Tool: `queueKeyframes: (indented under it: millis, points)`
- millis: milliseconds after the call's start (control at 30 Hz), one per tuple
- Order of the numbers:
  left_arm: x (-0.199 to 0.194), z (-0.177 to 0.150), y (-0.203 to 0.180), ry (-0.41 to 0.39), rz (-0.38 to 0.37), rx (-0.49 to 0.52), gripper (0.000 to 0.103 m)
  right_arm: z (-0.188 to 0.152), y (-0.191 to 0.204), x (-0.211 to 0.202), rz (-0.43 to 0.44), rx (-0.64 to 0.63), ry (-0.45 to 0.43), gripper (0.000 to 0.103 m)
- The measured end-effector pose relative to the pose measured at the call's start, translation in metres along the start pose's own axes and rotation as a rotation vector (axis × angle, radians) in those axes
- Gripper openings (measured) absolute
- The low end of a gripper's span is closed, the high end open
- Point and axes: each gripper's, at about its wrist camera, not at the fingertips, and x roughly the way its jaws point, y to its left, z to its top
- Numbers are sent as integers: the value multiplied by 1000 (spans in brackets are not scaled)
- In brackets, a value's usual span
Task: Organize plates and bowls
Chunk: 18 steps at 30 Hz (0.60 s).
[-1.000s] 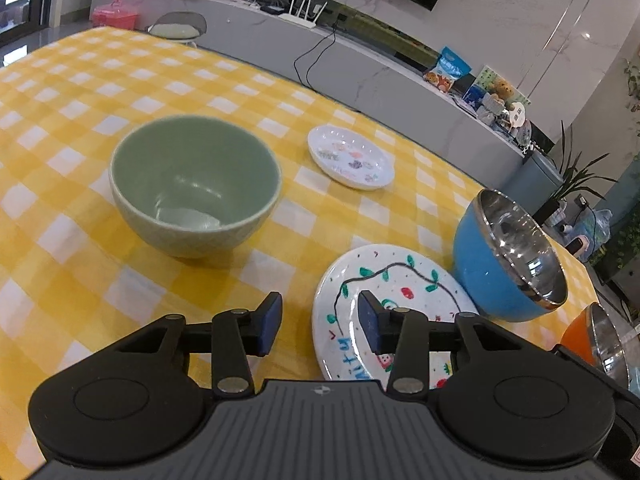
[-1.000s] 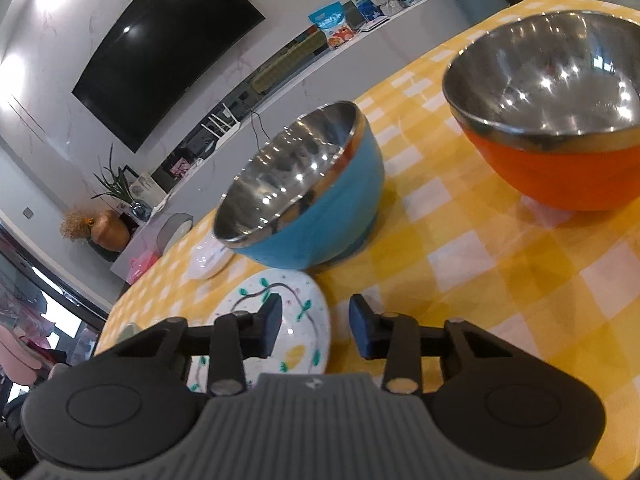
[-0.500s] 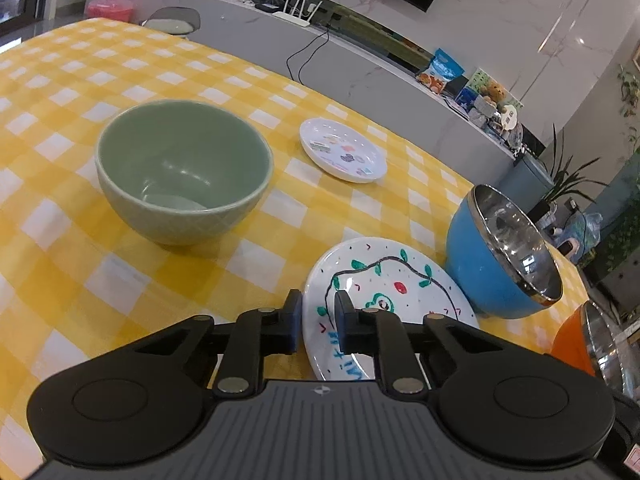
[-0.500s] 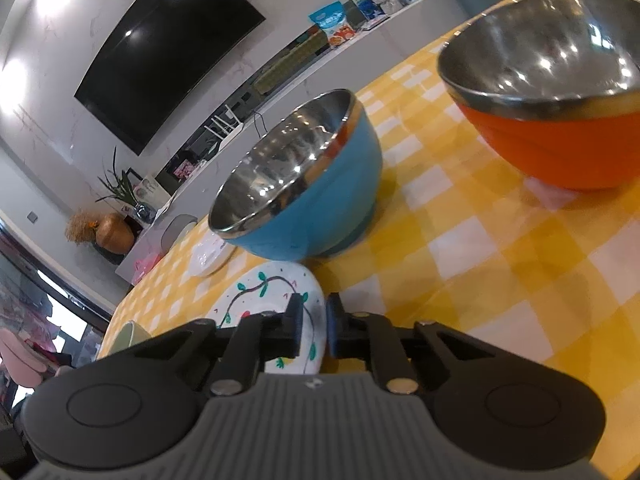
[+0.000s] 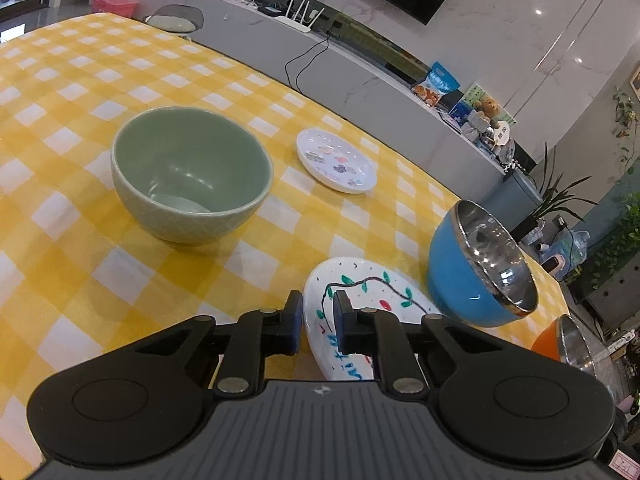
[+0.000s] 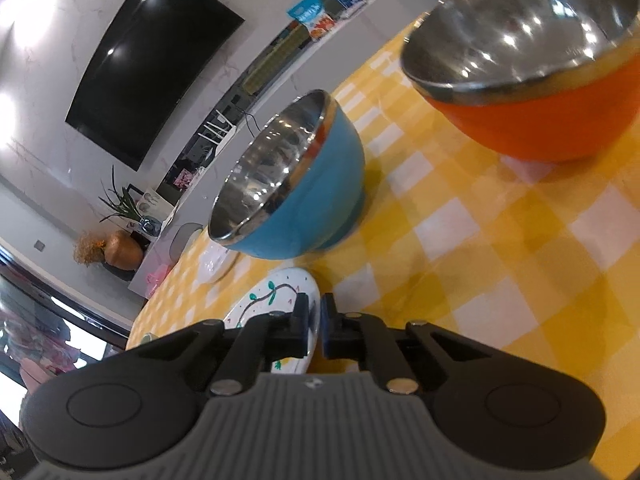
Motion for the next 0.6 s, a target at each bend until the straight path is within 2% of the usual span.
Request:
queueKeyframes:
  millis: [367,600]
  points:
    - [-30,-4,-3,-31,-15,8,17,-7,1,-21,12,24,53,4]
    - [-62,-7,-3,-50,2,11,17,-18,7,-38,44,14,83,5]
